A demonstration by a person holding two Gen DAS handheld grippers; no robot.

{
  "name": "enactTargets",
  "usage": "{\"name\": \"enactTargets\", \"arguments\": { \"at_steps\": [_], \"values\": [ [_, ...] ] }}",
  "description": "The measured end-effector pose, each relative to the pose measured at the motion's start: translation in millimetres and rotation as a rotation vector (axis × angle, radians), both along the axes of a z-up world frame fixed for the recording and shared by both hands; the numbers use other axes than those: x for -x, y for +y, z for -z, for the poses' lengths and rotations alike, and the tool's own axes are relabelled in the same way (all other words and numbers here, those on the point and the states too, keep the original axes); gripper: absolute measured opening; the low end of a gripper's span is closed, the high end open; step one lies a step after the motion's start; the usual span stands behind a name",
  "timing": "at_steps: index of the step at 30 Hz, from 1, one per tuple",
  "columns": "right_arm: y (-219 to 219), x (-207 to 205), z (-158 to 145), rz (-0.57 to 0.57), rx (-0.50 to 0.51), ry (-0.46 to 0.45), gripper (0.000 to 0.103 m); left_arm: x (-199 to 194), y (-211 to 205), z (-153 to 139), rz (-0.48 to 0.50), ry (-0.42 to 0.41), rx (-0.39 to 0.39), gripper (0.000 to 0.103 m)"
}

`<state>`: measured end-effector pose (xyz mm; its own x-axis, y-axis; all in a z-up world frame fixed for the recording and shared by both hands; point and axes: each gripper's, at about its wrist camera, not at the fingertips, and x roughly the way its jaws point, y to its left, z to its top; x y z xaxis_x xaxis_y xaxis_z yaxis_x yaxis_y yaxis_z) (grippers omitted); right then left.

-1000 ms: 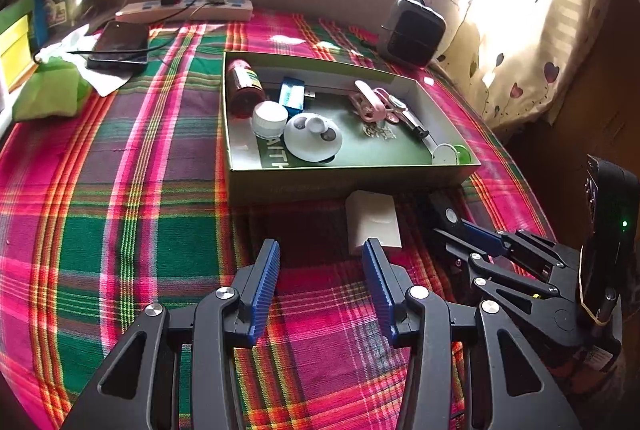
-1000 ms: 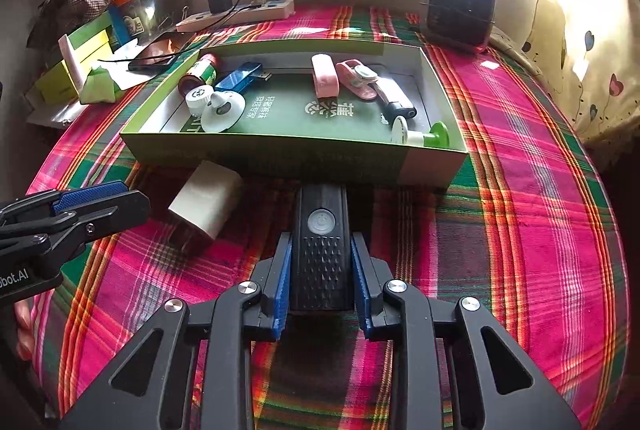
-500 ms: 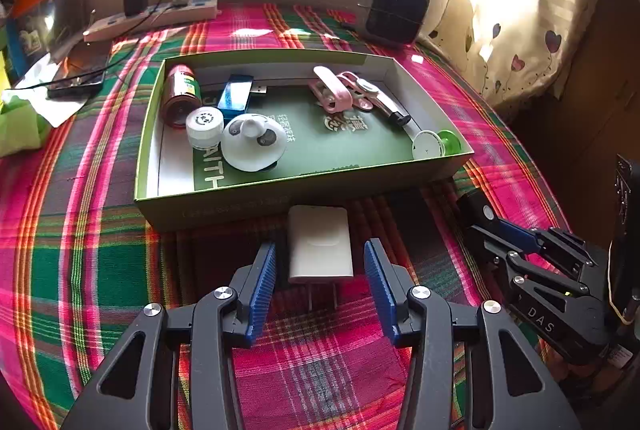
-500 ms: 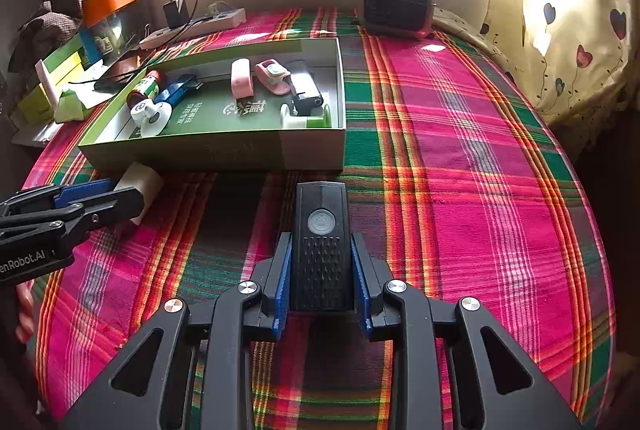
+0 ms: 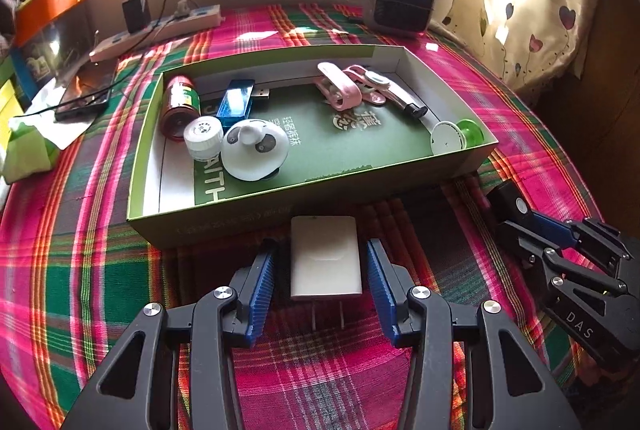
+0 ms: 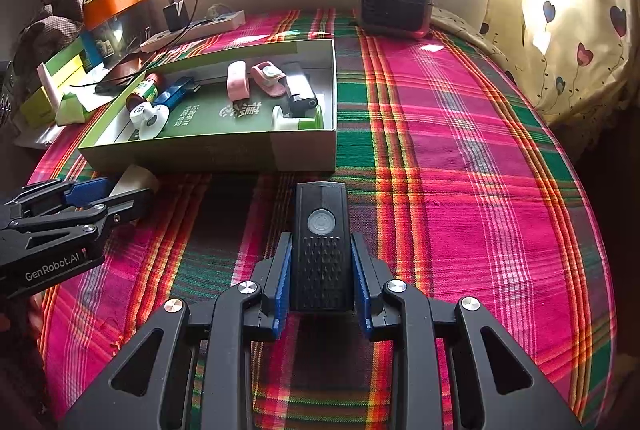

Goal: Organize rigid objects
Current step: 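Carry the black device into the box with the right tool while the left tool carries the plug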

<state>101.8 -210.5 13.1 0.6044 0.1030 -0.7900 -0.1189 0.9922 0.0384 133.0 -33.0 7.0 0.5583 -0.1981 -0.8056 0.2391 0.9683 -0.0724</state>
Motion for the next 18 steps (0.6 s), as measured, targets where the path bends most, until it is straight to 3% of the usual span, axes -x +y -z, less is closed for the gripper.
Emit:
{"name": "enactTargets", "arguments": {
  "at_steps": [11,18],
  "values": [
    [0.9,0.0,0.1,0.0,0.008,-0.001,0.028,0.8,0.9,0.3,-0.008,-0.014,0.004,0.043],
    [1.7,0.0,-0.2,0.001,0.016,-0.001,0.028,2.8,5.7,-0.5,-0.025,-0.02,0.012,0.033]
  ]
}}
